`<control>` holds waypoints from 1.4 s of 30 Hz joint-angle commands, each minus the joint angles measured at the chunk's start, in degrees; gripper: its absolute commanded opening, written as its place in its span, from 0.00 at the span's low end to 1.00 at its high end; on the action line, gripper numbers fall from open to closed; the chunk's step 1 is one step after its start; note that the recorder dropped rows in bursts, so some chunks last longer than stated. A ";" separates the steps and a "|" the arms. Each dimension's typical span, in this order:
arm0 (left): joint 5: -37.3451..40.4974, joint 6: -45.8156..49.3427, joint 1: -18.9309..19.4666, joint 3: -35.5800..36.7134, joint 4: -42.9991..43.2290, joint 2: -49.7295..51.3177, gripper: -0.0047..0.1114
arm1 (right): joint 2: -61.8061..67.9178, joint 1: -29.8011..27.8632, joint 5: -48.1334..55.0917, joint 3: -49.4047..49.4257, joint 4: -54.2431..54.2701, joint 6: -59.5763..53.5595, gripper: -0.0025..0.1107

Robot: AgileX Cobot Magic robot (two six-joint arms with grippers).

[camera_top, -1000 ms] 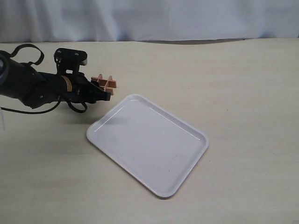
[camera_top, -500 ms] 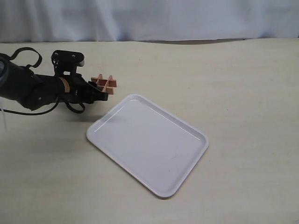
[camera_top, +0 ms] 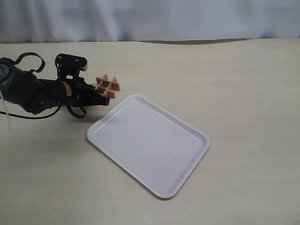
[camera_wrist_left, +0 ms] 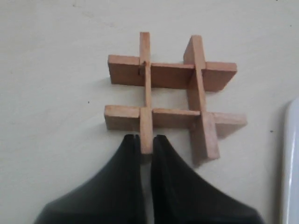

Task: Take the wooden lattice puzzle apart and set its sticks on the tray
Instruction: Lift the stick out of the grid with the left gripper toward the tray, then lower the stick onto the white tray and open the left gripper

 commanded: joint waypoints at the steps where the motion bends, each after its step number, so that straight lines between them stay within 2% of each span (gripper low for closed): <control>1: 1.57 1.17 0.27 -0.13 -0.40 -2.30 0.04 | 0.36 0.11 0.00 0.17 0.01 0.01 0.07; 11: 7.65 1.79 0.15 0.23 -0.24 -8.38 0.04 | 0.36 0.11 0.00 0.17 0.01 0.01 0.07; 14: 8.91 2.04 -1.44 1.50 0.31 -11.84 0.04 | 0.36 0.11 0.00 0.17 0.01 0.01 0.07; 17: 8.52 2.50 -4.96 3.25 3.13 -15.84 0.04 | 0.36 0.11 0.00 0.17 0.01 0.01 0.07; 21: 11.74 2.50 -11.87 3.52 10.64 -18.37 0.04 | 0.36 0.11 0.00 0.17 0.01 0.01 0.07; 25: 15.12 2.50 -19.08 3.52 14.71 -17.13 0.04 | 0.36 0.11 0.00 0.17 0.01 0.01 0.07; 28: 16.66 2.59 -22.04 3.52 15.33 -15.20 0.04 | 0.36 0.11 0.00 0.17 0.01 0.01 0.07; 36: 20.76 2.32 -22.34 3.52 12.52 -11.81 0.04 | 0.36 0.11 0.00 0.17 0.01 0.01 0.07; 42: 20.53 2.32 -22.34 3.52 11.59 -10.82 0.06 | 0.36 0.11 0.00 0.17 0.01 0.01 0.07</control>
